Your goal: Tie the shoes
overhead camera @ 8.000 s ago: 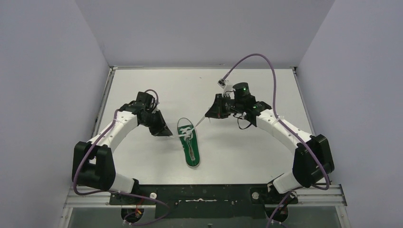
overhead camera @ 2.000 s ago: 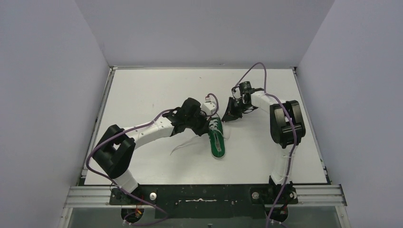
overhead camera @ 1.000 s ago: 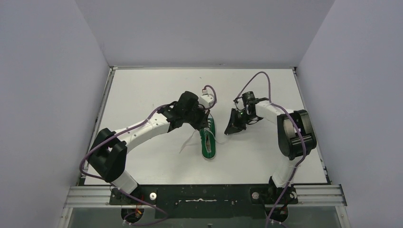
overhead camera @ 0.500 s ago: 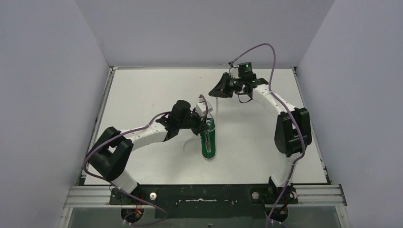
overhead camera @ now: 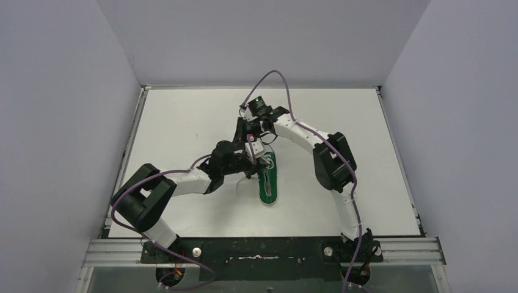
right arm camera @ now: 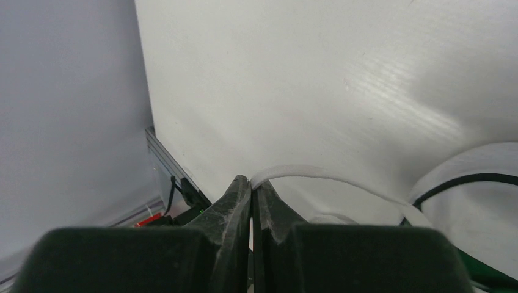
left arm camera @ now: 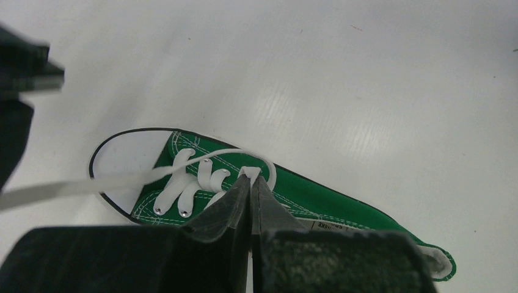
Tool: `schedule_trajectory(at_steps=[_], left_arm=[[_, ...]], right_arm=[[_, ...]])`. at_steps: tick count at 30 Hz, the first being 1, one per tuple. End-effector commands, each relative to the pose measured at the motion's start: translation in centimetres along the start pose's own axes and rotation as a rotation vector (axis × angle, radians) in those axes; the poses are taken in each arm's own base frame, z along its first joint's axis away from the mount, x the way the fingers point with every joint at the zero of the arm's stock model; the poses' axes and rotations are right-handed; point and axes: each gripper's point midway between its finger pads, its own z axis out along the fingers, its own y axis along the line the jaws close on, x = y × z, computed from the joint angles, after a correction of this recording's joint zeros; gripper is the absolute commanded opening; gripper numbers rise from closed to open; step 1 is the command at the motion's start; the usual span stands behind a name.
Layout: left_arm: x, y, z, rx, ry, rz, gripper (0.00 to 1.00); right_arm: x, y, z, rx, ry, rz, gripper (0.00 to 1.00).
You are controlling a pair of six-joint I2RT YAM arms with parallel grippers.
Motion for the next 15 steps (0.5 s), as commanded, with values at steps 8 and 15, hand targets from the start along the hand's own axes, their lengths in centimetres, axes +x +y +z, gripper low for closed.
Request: schedule_trajectory(at_steps=[8,15], left_arm=[[-1.1,-1.1,-0.9,0.014,-0.168,0.103,0.00],[-0.6,-1.3,-0.2,0.026,-0.181,0.075,0.00]], right_arm=[[8.4,-0.7,1.8,0.108,0.317,-0.060,0.00],[8.8,-0.5,0.2,0.094,0.362,-0.084,0.23]])
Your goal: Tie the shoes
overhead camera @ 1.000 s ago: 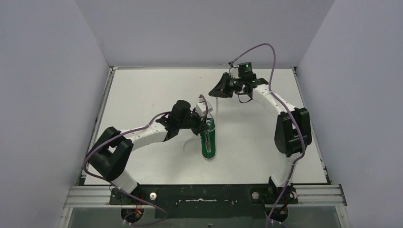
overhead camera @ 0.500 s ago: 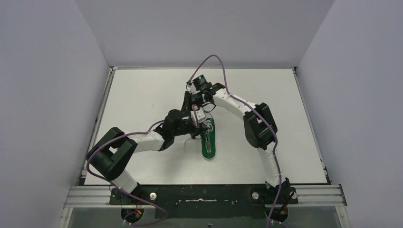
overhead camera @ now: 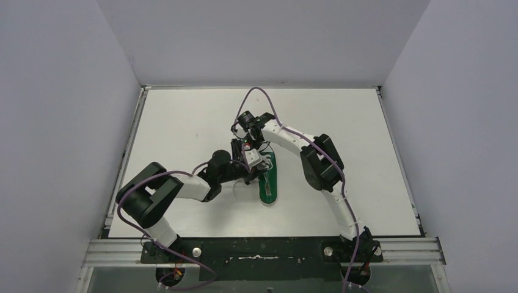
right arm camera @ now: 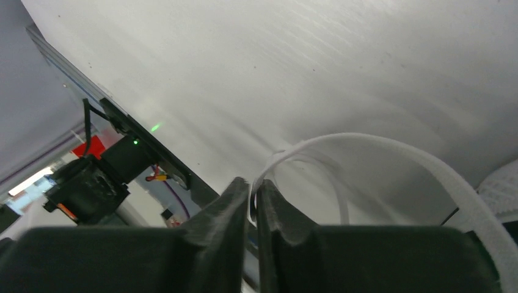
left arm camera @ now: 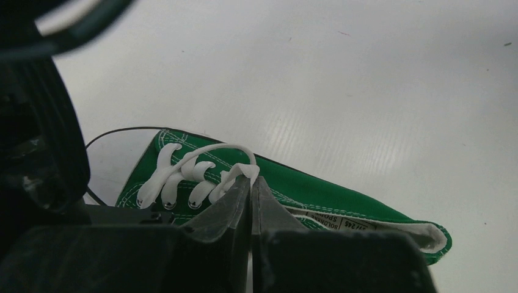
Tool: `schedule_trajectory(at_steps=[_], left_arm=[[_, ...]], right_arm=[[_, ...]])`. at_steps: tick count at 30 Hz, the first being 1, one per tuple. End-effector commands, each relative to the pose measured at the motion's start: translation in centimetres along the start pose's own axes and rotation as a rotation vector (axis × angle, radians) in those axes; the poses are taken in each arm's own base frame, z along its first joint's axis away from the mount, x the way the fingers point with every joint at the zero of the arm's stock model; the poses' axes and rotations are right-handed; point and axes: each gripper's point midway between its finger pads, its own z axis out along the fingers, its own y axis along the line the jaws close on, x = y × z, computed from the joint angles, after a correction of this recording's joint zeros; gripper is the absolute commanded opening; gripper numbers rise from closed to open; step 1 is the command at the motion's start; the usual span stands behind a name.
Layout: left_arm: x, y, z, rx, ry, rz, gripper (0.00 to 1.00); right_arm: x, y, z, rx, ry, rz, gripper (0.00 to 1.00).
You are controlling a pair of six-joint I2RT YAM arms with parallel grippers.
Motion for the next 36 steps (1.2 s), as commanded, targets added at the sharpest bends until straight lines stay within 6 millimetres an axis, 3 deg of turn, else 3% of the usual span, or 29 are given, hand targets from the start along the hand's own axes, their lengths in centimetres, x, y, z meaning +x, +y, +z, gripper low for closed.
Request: schedule_trajectory(at_steps=[1,6,9,15,19,22,23,28,30,33,36], left_arm=[[-1.9,-0.3,0.7,0.022,-0.088,0.020,0.00],[-1.4,-0.3,0.4,0.017,-0.061,-0.054,0.00],[-1.3,-0.5,0.4,0.024,-0.033,-0.125,0.00],[-1.7,0.7,0.5,0.010,0.111,-0.344,0.00],[-2.0,1.0,0.8,0.050,0.158,-0.465,0.00],[-2.5,1.3,0.8,0.064,0.155,-0.531,0.00],[-2.6,1.3,0.9,0.069,0.160,-0.551,0.00],[-2.5,1.8,1.5,0.089,0.180,-0.645,0.00],[-2.3,2.0,1.7,0.100,0.190,-0.687,0.00],[-2.0,2.4,2.0,0.137,0.205,-0.769,0.00],[-2.0,2.7,2.4,0.177,0.206,-0.814,0.00]], right_arm=[[-0.4,2.1,-4.0,-0.080,-0.027,-0.029,0.31],[-2.9,3.1,-8.4,-0.160,-0.122,-0.015,0.58],[-3.5,2.4,-11.3,-0.184,-0.160,-0.003,0.64],[-2.3,-4.0,-18.1,-0.059,-0.344,-0.040,0.71],[-0.1,-8.3,-19.9,0.016,-0.471,-0.043,0.76],[1.7,-9.3,-19.5,0.081,-0.548,-0.130,0.76],[2.3,-8.8,-19.4,0.096,-0.584,-0.186,0.77],[4.6,-3.6,-16.4,0.149,-0.726,-0.520,0.76],[4.7,-2.4,-14.5,0.176,-0.726,-0.592,0.71],[4.3,-1.0,-11.2,0.175,-0.691,-0.660,0.54],[4.3,0.4,-8.6,0.188,-0.707,-0.744,0.51]])
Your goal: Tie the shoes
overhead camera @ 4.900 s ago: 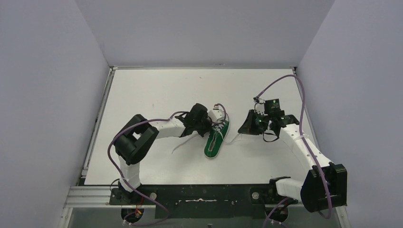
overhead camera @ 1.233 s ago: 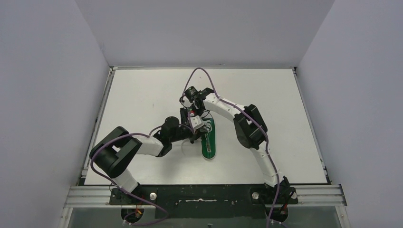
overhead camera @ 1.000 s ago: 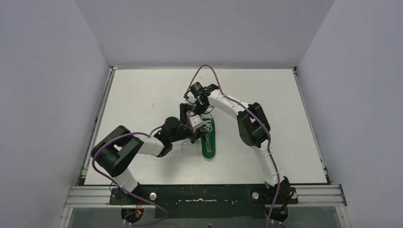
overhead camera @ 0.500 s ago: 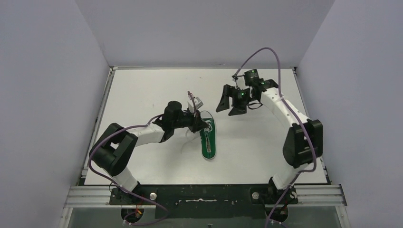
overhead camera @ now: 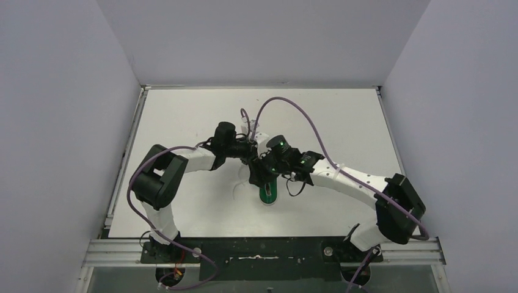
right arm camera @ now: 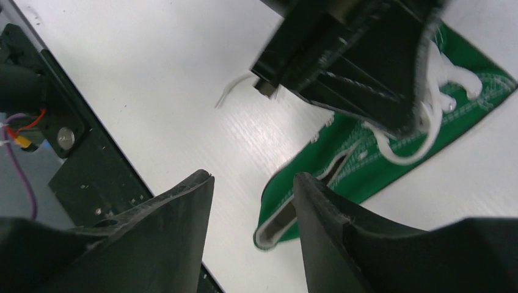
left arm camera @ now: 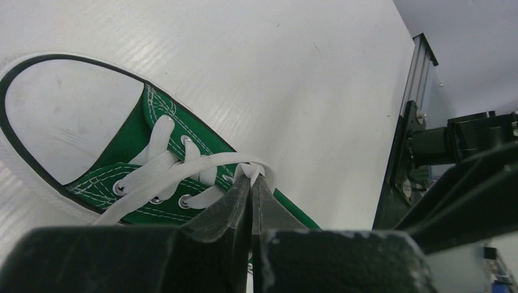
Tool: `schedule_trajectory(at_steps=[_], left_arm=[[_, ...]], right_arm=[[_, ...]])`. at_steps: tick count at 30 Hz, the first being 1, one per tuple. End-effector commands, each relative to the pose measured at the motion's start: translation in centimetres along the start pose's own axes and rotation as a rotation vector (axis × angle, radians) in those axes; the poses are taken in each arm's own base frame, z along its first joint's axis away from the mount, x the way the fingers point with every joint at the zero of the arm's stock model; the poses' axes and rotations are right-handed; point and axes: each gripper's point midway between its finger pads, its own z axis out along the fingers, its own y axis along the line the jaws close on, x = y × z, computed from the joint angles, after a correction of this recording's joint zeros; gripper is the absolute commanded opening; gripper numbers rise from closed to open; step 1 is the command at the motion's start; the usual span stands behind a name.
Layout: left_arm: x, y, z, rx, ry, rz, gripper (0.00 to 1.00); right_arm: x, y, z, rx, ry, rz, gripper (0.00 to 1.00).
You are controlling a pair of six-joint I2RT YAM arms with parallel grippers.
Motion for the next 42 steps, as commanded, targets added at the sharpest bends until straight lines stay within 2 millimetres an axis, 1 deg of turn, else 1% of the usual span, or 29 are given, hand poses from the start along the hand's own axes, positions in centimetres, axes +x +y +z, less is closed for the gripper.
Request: schedule_trajectory(at_steps=[1,2,7,9,10,13,17,19,22,24,26,30,33,35,37,39,42], left_arm=[[-1.9,-0.9,0.2,0.104,0.010,-0.066,0.00],[-2.3,-0.9,0.3,0.109,0.013,-0.071,0.00],[-2.1,0.0,0.5,0.092,0.073,-0.115,0.00],[-2.0,0.0,0.5,0.094,0.087,-0.123,0.00],[-1.9,0.4,0.3,0.080,0.093,-0.133,0.00],[-1.2,1.2,-0.2,0.079,0.122,-0.154,0.00],[-0.9,1.5,-0.7,0.085,0.140,-0.144,0.00],[-0.9,1.6,-0.6,0.088,0.141,-0.140,0.00],[-1.1,1.7,-0.5,0.091,0.142,-0.137,0.00],[-1.3,1.6,-0.3,0.096,0.135,-0.134,0.00],[-1.5,1.5,-0.3,0.097,0.127,-0.134,0.00],[-1.8,1.3,-0.3,0.106,0.124,-0.133,0.00],[-1.7,1.3,-0.1,0.108,0.129,-0.134,0.00],[-1.6,1.3,-0.1,0.109,0.134,-0.137,0.00],[-1.8,1.4,-0.3,0.106,0.128,-0.135,0.00],[-2.0,1.4,-0.5,0.098,0.127,-0.126,0.00],[-1.8,1.2,-0.6,0.116,0.152,-0.105,0.00]], right_arm=[[-4.0,0.9,3.4,0.063,-0.198,-0.163,0.51],[-3.7,1.1,4.1,0.066,-0.198,-0.178,0.51],[-3.2,1.8,7.4,0.107,-0.215,-0.275,0.50],[-3.1,1.4,8.4,0.146,-0.219,-0.303,0.51],[-3.2,1.1,8.8,0.164,-0.230,-0.309,0.51],[-2.8,-0.2,9.8,0.220,-0.245,-0.305,0.53],[-2.4,-1.1,10.6,0.255,-0.241,-0.324,0.51],[-2.1,-1.3,11.0,0.258,-0.239,-0.330,0.48],[-1.7,-1.8,11.8,0.268,-0.222,-0.347,0.40],[-1.4,-1.8,12.4,0.257,-0.213,-0.356,0.37],[-1.3,-1.7,12.9,0.247,-0.208,-0.363,0.37],[-1.3,-1.5,13.4,0.236,-0.207,-0.366,0.38],[-1.2,-1.9,13.7,0.253,-0.206,-0.355,0.39],[-1.2,-2.1,13.6,0.270,-0.210,-0.345,0.39],[-1.5,-2.1,13.0,0.280,-0.217,-0.341,0.39],[-2.2,-1.9,11.7,0.287,-0.232,-0.341,0.39],[-3.3,-0.9,10.1,0.257,-0.275,-0.359,0.41]])
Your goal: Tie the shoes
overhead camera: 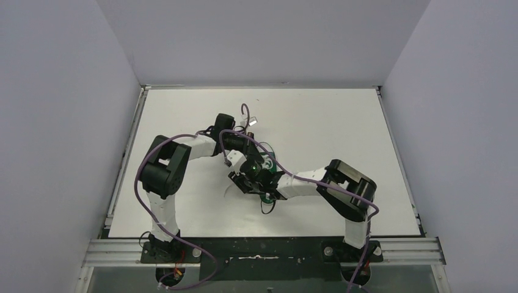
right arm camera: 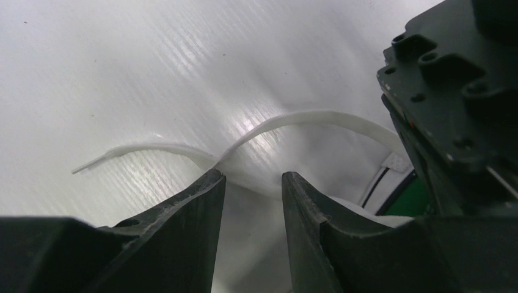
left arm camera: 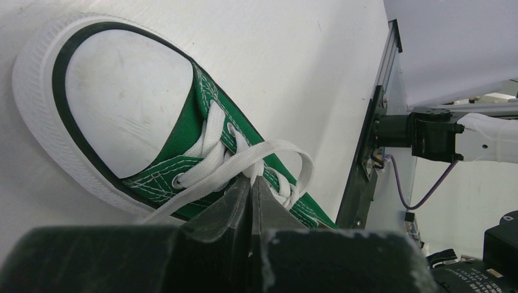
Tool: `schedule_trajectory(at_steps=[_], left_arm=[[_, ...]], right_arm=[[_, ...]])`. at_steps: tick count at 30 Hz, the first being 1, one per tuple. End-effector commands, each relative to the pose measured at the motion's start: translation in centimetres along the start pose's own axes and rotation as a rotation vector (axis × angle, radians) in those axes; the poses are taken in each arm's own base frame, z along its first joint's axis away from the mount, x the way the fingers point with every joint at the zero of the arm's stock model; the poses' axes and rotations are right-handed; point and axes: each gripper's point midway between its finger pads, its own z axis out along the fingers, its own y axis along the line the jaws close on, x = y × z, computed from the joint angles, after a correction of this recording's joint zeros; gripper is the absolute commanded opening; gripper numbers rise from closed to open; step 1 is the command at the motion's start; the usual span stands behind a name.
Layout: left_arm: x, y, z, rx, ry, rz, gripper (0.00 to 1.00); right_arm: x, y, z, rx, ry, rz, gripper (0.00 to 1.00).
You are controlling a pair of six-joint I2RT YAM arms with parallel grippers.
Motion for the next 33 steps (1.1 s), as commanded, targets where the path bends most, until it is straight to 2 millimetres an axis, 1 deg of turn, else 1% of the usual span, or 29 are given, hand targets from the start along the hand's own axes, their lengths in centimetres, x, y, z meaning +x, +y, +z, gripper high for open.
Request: schedule_trajectory(at_steps=[1,3,5,8,10,14,16,18,21,24,25,26,29,31,32,33], left_arm=[[-1.2,-1.9,-0.5,0.074,0.020,0.087,0.00],[-0.5,-1.8,-0.7,0.084,0.061,0.078,0.00],[0.0,-1.6,-1.0,0.095,0.096,0.074,0.00],[-0.2,-1.5,-1.5,0.088,0.113,0.094,0.00],[-0.2,-1.4,-2.0,0.086,0.127,0.101,0.00],[0.2,-2.8,-2.7,0.173,0.164,0.141,0.00],[0.1,-3.6,-2.6,0.210,0.168,0.140,0.00],[0.0,-3.5,-2.3,0.213,0.172,0.133,0.00],[0.2,-3.5,-2.1,0.207,0.182,0.124,0.00],[0.2,-3.4,-2.0,0.187,0.173,0.107,0.00],[0.3,-3.4,-2.0,0.183,0.172,0.110,0.00],[0.4,-3.3,-2.0,0.174,0.170,0.111,0.00],[0.7,-2.9,-2.2,0.154,0.168,0.105,0.00],[0.7,-2.6,-2.4,0.134,0.160,0.108,0.00],[0.5,-2.5,-2.5,0.123,0.153,0.112,0.00],[0.4,-2.4,-2.7,0.110,0.145,0.111,0.00]], right_arm=[[-5.6,-0.7,-2.8,0.014,-0.158,0.006,0.41],[-6.2,-0.3,-2.8,0.002,-0.169,-0.007,0.43],[-6.3,-0.1,-2.4,-0.002,-0.171,-0.009,0.44],[-6.5,-0.1,-1.9,-0.001,-0.188,-0.003,0.48],[-6.3,0.2,-1.4,-0.011,-0.185,-0.003,0.52],[-5.2,0.7,-0.4,-0.029,-0.159,-0.013,0.58],[-4.9,0.9,0.2,-0.033,-0.152,-0.015,0.59],[-4.5,0.8,0.8,-0.028,-0.141,-0.048,0.59],[-4.0,0.6,1.6,-0.007,-0.133,-0.052,0.57],[-3.5,-0.1,1.9,0.040,-0.132,-0.030,0.51],[-3.4,-0.2,1.8,0.051,-0.130,-0.024,0.47],[-3.3,-0.3,1.7,0.055,-0.128,-0.022,0.40],[-3.1,-0.5,1.2,0.059,-0.120,-0.022,0.25],[-3.4,-0.3,0.6,0.042,-0.129,-0.022,0.06],[-3.6,-0.1,0.2,0.032,-0.131,-0.024,0.00],[-3.8,0.1,-0.2,0.024,-0.134,-0.026,0.00]])
